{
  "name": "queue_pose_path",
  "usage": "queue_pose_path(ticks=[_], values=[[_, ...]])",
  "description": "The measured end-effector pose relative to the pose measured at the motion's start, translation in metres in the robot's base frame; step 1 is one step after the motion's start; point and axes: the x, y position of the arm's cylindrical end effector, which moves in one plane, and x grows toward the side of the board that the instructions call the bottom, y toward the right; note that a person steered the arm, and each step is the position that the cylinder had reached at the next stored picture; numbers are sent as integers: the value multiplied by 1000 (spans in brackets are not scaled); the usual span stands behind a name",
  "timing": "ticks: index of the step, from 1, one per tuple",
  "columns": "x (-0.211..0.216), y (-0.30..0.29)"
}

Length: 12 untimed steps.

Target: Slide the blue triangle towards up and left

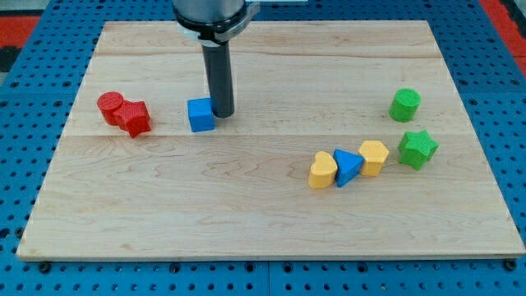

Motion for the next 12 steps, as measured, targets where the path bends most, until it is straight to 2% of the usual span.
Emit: queue_pose_path(ticks=[2, 3, 4, 5, 6, 7, 8, 10, 12], values=[[1, -68], [1, -76], [17, -38], [59, 42], [108, 93], [127, 107], [142, 158], [145, 224], [126, 237]])
